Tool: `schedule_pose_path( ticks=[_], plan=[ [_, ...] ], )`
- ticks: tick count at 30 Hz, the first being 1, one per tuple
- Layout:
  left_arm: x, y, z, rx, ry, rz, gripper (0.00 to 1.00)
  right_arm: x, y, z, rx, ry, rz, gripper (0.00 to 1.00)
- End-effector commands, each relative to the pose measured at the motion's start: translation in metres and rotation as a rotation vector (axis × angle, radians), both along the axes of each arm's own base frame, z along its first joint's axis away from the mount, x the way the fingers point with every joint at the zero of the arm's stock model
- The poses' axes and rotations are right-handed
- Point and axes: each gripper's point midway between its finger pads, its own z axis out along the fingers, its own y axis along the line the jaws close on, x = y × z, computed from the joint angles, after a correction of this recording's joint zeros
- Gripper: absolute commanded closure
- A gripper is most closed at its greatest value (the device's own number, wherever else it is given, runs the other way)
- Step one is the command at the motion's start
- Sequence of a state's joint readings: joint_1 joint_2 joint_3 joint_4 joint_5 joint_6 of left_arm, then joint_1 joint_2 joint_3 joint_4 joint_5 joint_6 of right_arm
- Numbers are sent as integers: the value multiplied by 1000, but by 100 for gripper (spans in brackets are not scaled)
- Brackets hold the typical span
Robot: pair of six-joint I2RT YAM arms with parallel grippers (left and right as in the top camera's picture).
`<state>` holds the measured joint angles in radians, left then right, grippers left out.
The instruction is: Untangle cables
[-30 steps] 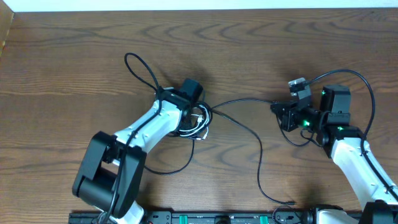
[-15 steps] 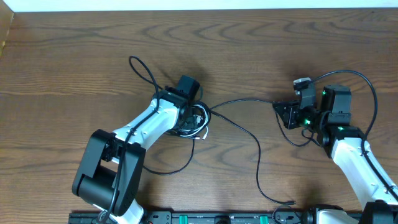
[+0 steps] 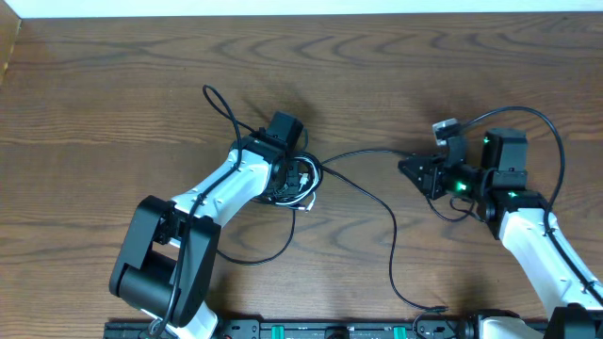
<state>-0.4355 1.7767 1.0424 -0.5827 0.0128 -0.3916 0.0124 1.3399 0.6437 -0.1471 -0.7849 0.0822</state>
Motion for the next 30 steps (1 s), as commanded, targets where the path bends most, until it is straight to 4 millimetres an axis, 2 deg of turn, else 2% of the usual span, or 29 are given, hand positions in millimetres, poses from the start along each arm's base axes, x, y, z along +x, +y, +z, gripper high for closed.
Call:
schedule_pose_path(
  ticks=[1,3,7,8,10,12,16,20,25,30],
  plan=[
    [1,6,-6,29,1,1,50,-9,17,6,47,29,34,77],
    [5,4,-9,23,-11,1,59,-13,26,7,51,32,60,73],
    [24,1,-6,2,-84,-2,88,-20,45,3,61,109,46,66],
    [30,2,-5,-6,-104,7,92,-22,48,2,56,121,42,65],
    [40,8,-2,-18,-128,36,92,-26,57,-2,46,150,37,59],
    [44,11,0,-53,-123,64,92,-33,69,-3,42,171,51,58],
    [39,-4,5,-279,-46,52,93,-38,79,-14,-27,196,7,55],
    [37,-10,20,-503,3,27,93,-43,93,-17,-90,142,39,52],
    [41,2,45,-752,21,63,93,-42,112,-7,-78,72,49,50],
    [44,20,58,-866,26,128,92,-33,121,-2,-47,61,-19,48]
  ],
)
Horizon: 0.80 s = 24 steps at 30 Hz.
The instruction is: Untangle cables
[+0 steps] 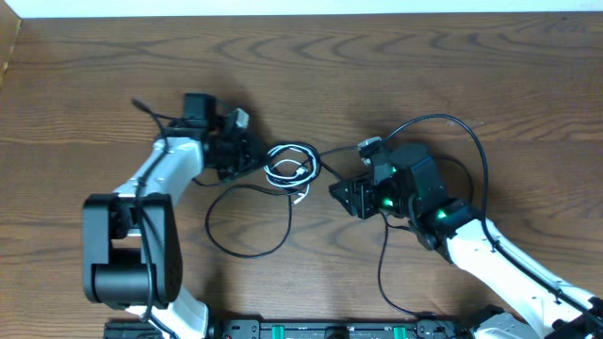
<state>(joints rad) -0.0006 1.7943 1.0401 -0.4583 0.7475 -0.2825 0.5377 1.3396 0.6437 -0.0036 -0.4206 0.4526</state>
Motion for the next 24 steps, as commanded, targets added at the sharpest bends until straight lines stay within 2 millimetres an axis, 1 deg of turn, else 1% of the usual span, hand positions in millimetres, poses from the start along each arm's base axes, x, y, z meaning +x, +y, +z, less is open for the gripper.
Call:
schedule_pose_path(
  ticks=[1,4,7,9,10,12,15,20,24],
  plan=[
    [-1,-4,23,-188,-9,-13,92,6,3,1,1,-9,-69,47],
    [-3,-7,34,-274,-6,-17,93,6,14,0,7,-27,-47,45],
    [-7,-16,46,-347,-27,-61,93,7,21,0,-4,-80,-8,45],
    [-10,-24,53,-387,-58,-107,93,9,24,4,-1,-119,10,45],
    [-11,-26,55,-399,-62,-117,92,10,26,8,11,-133,20,44],
    [-13,-31,58,-422,-62,-129,92,7,33,15,46,-149,59,37],
    [-16,-38,66,-473,-62,-150,92,4,36,16,53,-148,73,36],
    [-19,-45,69,-491,-58,-173,92,-11,49,10,39,-147,139,37],
    [-22,-51,69,-492,-55,-189,92,-16,58,7,27,-176,175,37]
  ],
)
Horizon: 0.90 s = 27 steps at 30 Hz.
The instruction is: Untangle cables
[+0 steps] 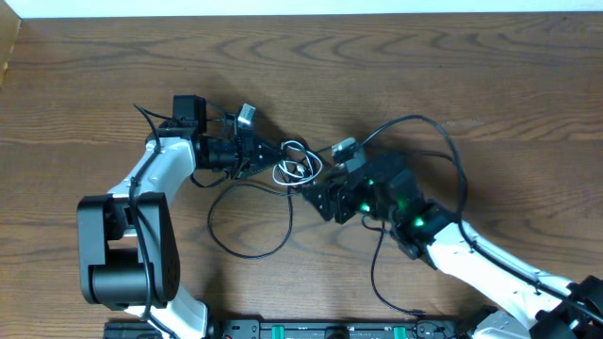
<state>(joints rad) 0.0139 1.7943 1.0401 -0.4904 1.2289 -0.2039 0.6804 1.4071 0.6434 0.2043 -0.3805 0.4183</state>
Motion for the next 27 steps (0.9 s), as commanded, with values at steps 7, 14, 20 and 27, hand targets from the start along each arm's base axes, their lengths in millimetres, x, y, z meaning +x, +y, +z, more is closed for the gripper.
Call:
schedule_pose_path(
  ticks=[7,14,20,27],
  plan=[
    [-4,-11,8,-45,-22,-44,92,12,2,-37,-138,-77,-36,29],
    [-6,-13,12,-73,-23,-52,92,32,19,-43,-75,-156,-41,26],
    [-6,-14,15,-88,-23,-56,92,40,26,-43,-39,-194,-46,48],
    [-9,-19,16,-95,-22,-71,92,45,27,-38,-21,-218,-57,98]
  ],
)
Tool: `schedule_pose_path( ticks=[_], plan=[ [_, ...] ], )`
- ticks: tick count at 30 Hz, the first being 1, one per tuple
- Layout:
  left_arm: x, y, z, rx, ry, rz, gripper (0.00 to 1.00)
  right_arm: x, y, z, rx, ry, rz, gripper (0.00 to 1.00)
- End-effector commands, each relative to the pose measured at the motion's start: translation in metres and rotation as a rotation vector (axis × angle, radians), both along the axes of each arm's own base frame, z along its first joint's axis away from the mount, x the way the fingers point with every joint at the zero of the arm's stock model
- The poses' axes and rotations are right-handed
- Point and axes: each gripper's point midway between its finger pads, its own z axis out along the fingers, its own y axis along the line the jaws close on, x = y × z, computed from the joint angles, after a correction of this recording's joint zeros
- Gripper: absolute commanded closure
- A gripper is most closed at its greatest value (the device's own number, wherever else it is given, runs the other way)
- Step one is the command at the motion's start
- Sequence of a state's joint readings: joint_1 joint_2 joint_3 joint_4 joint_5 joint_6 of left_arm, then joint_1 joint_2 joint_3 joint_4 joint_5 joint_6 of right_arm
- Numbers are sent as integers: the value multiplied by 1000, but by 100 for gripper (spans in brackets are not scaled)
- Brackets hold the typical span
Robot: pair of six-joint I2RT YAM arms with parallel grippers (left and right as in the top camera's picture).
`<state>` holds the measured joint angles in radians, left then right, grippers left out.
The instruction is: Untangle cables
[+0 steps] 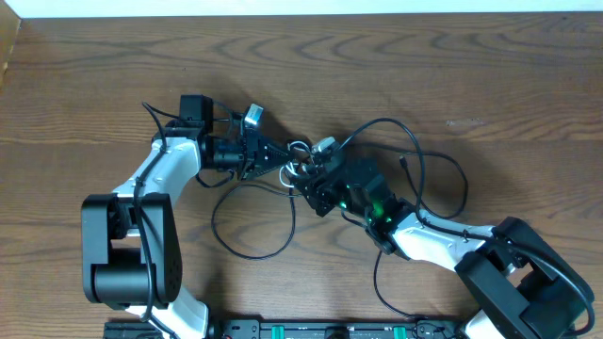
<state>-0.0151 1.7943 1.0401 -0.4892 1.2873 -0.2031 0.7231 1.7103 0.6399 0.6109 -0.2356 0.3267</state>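
Observation:
A small coil of white and black cable (300, 162) lies at the table's middle. From it a thin black cable (247, 247) runs in a wide loop to the lower left, and another stretch (377, 278) heads toward the front edge. My left gripper (283, 156) points right, its fingers drawn to a narrow tip at the coil's left edge, seemingly pinching a black strand. My right gripper (304, 185) points left and sits against the coil's lower right side. Its jaws are hidden under its own body.
Thin black wires (419, 141) arc loosely up and right behind the right wrist. The left arm's base (127, 264) stands at the lower left. A rail (311, 330) runs along the front edge. The white wall edge (301, 8) bounds the far side.
The right gripper has moved further left and a little up, now touching the coil. The left gripper has shifted slightly right to the coil's edge. The coil looks more bunched between them.
At first the left gripper sat on the coil and the right gripper was far to the right. Then the left gripper was drawn back left, with the coil exposed and the right arm closer. Both then closed in, and now they flank the coil.

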Motion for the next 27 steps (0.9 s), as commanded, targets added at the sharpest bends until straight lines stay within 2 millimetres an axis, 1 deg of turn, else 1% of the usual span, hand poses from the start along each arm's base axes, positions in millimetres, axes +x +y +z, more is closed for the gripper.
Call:
schedule_pose_path(
  ticks=[1,4,7,8,9,10,13,14,15,17,19,24,27],
  plan=[
    [-2,-6,7,-38,-22,-28,92,7,1,8,22,-39,-17,99],
    [0,-5,5,-28,-38,-25,92,14,1,29,89,-71,-40,99],
    [3,-3,2,-6,-50,-18,84,19,-3,50,154,-64,-74,99],
    [4,-3,1,4,-52,-16,77,19,-5,58,175,-59,-79,99],
    [4,-2,-1,16,-52,-12,68,17,-5,66,196,-62,-69,99],
    [5,-2,-2,21,-56,-11,64,15,-5,76,219,-66,-55,99],
    [6,-2,-2,24,-63,-10,41,9,-6,102,282,-80,-18,99],
    [7,-2,-2,24,-67,-10,37,8,-8,111,303,-83,-13,99],
    [7,-1,-3,28,-67,-9,36,7,-10,119,323,-83,-8,99],
    [8,0,-6,51,-68,-3,35,5,-13,131,357,-81,-2,99],
    [9,1,-8,64,-67,0,35,1,-14,140,386,-69,16,99],
    [9,1,-8,64,-68,0,36,-4,-12,142,410,-32,38,99],
    [9,1,-9,68,-67,1,37,-3,-13,142,453,38,12,99]
  ],
)
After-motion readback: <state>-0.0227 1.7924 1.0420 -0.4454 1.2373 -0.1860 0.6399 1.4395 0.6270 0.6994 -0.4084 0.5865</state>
